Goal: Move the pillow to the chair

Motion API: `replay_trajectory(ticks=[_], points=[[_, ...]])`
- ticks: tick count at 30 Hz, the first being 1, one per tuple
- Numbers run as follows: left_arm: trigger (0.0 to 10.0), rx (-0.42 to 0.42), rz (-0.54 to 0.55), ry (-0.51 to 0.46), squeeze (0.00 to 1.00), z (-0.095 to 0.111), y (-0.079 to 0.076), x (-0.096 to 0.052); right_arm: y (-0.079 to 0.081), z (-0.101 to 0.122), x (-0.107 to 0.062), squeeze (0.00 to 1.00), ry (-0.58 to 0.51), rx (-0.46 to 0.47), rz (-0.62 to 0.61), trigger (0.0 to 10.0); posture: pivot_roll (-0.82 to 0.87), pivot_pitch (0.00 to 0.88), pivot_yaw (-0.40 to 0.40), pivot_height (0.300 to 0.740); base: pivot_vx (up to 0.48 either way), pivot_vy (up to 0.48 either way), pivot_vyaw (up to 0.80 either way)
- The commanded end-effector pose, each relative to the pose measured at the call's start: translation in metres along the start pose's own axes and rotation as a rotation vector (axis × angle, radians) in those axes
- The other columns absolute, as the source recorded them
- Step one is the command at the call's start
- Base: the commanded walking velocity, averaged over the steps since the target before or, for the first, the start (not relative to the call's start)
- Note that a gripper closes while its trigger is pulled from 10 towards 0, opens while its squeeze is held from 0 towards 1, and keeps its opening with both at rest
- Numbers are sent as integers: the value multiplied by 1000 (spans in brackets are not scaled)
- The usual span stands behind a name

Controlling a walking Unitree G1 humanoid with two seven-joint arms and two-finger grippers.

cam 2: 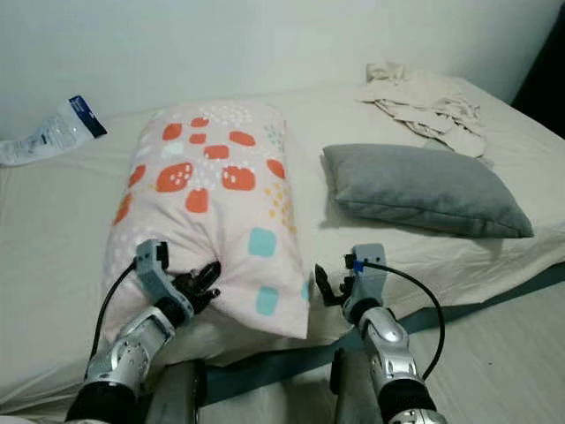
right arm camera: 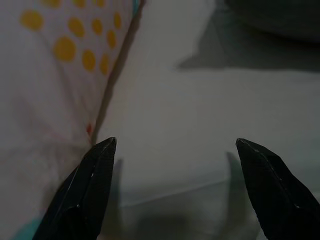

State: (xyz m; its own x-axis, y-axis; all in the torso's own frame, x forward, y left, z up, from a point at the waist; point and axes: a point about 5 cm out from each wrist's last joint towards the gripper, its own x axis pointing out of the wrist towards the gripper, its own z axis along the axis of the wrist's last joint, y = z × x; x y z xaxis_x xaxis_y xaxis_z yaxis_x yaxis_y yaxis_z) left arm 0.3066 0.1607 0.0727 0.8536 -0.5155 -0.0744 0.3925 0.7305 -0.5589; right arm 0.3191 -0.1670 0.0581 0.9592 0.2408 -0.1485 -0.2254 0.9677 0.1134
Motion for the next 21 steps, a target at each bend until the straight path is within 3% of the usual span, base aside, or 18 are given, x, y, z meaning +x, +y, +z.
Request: replay_trajectory(ticks=[1, 4, 8, 13, 14, 20, 21], points=[[0, 35, -115, 63, 0, 5, -2, -6, -3, -2, -1, 0, 9, 22, -12, 10000, 25, 152, -5, 542, 0, 0, 0], [0, 63, -160, 86, 0, 15, 3, -14, -4, -2, -1, 0, 7, 24, -16, 10000, 24, 147, -3, 542, 0, 0, 0], [0, 161, -222, 174, 0, 39, 18, -36, -5, -2, -2, 0, 5, 23, -19, 10000, 28, 137, 0, 542, 0, 0, 0], [0, 326, -265, 541, 0, 57, 43, -88, -6, -2, -1, 0, 4, 29, -20, 10000, 35, 127, 1, 542, 0, 0, 0], [0, 326, -265, 541, 0, 57, 43, -88, -6, -2, -1, 0, 4, 29, -20, 10000, 35, 127, 1, 542, 0, 0, 0], [0, 461, -110, 799, 0, 88, 71, -138, -4, -2, 0, 0, 6, 35, -18, 10000, 50, 120, 1, 542, 0, 0, 0], [0, 461, -110, 799, 0, 88, 71, -138, -4, -2, 0, 0, 6, 35, -18, 10000, 50, 120, 1, 542, 0, 0, 0]])
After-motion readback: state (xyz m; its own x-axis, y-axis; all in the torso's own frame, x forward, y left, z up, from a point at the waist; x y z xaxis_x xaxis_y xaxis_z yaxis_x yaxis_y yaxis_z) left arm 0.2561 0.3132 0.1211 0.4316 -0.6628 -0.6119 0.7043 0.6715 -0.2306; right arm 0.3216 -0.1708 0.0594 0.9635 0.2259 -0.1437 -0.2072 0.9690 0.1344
